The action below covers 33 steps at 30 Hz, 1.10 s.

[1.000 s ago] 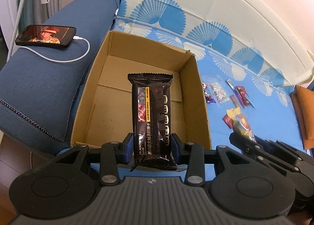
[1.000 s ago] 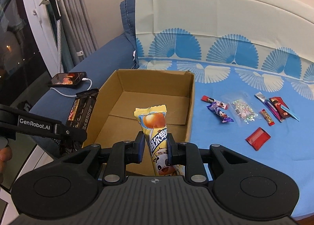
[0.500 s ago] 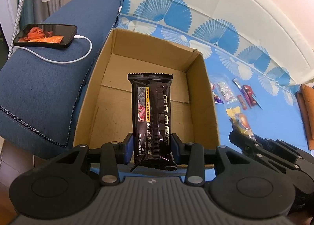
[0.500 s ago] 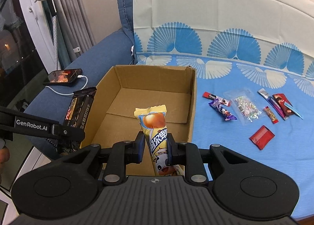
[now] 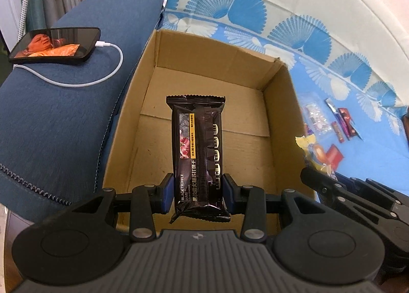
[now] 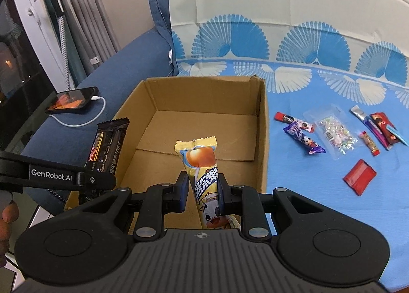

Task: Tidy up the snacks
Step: 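Lower both snacks into the box and open both tools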

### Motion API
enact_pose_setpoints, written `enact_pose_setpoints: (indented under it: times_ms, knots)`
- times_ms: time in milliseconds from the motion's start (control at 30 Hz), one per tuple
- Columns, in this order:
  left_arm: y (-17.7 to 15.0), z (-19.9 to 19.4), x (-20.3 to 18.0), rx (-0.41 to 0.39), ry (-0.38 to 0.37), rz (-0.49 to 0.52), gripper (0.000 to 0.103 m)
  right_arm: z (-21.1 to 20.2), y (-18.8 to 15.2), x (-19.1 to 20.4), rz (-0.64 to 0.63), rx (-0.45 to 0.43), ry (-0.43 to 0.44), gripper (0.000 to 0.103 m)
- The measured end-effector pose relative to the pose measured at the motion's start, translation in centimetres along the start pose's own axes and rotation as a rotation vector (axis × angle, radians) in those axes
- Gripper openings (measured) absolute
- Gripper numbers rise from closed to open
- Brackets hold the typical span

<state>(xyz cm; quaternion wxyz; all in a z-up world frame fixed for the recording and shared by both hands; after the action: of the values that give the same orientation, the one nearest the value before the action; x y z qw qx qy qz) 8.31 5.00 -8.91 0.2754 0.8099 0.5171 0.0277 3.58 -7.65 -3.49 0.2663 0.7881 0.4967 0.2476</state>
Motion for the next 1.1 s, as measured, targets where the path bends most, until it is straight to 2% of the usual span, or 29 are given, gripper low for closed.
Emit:
enact_pose_setpoints:
  times_ms: [500, 967, 1000, 1033, 1067, 1100]
  knots:
    - [-0.1, 5.8, 2.0, 0.093, 0.081, 0.018, 0.044, 5.7, -1.0, 0.0, 0.003, 0.094, -0.007, 0.025]
    - [0.0, 8.3, 2.3, 0.129, 0.120, 0.025, 0.044, 7.8, -1.5, -0.6, 0.005, 0.129, -0.034, 0.025]
    - [0.0, 8.3, 2.3, 0.128, 0.127, 0.023, 0.046, 7.9, -1.6, -0.6, 0.004, 0.132, -0.035, 0.025]
    - [0.1, 8.2, 2.3, 0.129, 0.133, 0.019, 0.058, 8.0, -1.6, -0.6, 0.004, 0.133, -0.039, 0.026]
    - [0.1, 7.9, 2.4, 0.125, 0.134, 0.012, 0.068, 8.0, -1.7, -0.6, 0.003, 0.132, -0.048, 0.034]
    - [0.3, 7.6, 2.5, 0.108, 0.132, 0.005, 0.091, 7.9, -1.7, -0.7, -0.001, 0.128, -0.061, 0.042]
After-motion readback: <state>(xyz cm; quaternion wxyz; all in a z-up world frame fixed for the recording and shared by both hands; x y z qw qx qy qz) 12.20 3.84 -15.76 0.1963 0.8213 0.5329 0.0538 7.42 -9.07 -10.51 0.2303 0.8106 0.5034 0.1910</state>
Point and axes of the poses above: each gripper's, at about its wrist camera, not at the fingertips, and z roughly the way its jaws point, x to its left, y to its top, the point moved 8 cm from there along z, roughly the way its jaws point, and after that the axes turned 6 degrees about -y, right-handed, at the moved point
